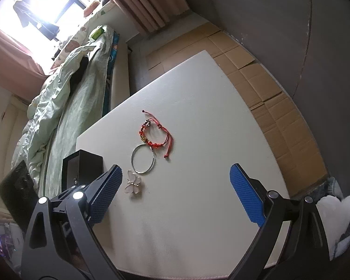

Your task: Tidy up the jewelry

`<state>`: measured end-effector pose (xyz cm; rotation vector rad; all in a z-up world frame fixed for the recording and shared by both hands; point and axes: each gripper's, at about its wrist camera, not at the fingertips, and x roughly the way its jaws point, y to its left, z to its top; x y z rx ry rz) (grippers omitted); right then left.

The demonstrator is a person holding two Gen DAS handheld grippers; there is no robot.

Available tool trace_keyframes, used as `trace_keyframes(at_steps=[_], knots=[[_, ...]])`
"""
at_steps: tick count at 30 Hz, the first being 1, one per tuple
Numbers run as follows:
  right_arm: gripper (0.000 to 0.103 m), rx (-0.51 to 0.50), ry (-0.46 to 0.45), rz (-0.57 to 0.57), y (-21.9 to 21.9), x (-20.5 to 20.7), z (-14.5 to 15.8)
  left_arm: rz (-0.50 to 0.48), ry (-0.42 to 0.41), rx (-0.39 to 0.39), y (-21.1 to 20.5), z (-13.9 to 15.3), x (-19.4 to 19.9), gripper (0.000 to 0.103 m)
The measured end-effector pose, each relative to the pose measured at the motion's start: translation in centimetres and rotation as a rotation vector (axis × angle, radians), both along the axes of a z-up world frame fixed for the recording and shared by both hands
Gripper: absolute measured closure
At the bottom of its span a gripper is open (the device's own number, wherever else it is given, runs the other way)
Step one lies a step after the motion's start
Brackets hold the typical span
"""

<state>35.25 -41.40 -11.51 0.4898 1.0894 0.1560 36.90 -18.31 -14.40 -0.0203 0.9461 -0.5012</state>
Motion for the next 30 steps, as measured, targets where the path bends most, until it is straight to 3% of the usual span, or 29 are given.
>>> trace_keyframes(at_steps=[5,8,9,11,13,15,18,27,29,30], knots=[[0.010,-0.005,0.018,0.009,0.7,0.7,-0.6,0.011,-0.021,0.006,0.8,1.0,-0.2,0.103],[0.010,0.000,0.021,0.006,0.8,0.8,-0.7,0.007,0.013,0.034,0.1,0.4,-0.1,0.098],[0.010,0.002,0.017,0.002,0.6,0.8,-0.6,0.005,0.021,0.045,-0.2,0.1,-0.2,0.092],[0.010,0.006,0.014,-0.006,0.2,0.8,-0.4,0.003,0.023,0.058,-0.8,-0.5,-0.3,0.049],[0.010,0.013,0.012,-0.018,-0.3,0.7,-0.3,0.006,-0.005,0.069,-1.1,-0.7,-0.8,0.037],[0.010,0.018,0.013,-0.025,-0.7,0.6,-0.3,-0.005,-0.008,0.084,-1.8,-1.2,-0.9,0.038],[0.010,0.021,0.008,-0.028,-1.1,0.4,-0.2,0.009,0.008,0.097,-2.0,-2.2,-0.8,0.050],[0.010,0.023,0.003,-0.010,-0.9,0.3,0.0,0.030,-0.003,0.161,-3.2,-5.0,-1.1,0.065],[0.010,0.017,0.009,-0.008,-0.8,0.4,-0.2,0.040,0.001,0.156,-3.0,-5.1,-0.9,0.083],[0.010,0.013,0.013,-0.005,-0.7,0.6,-0.4,0.041,0.008,0.142,-2.9,-5.1,-0.8,0.084]])
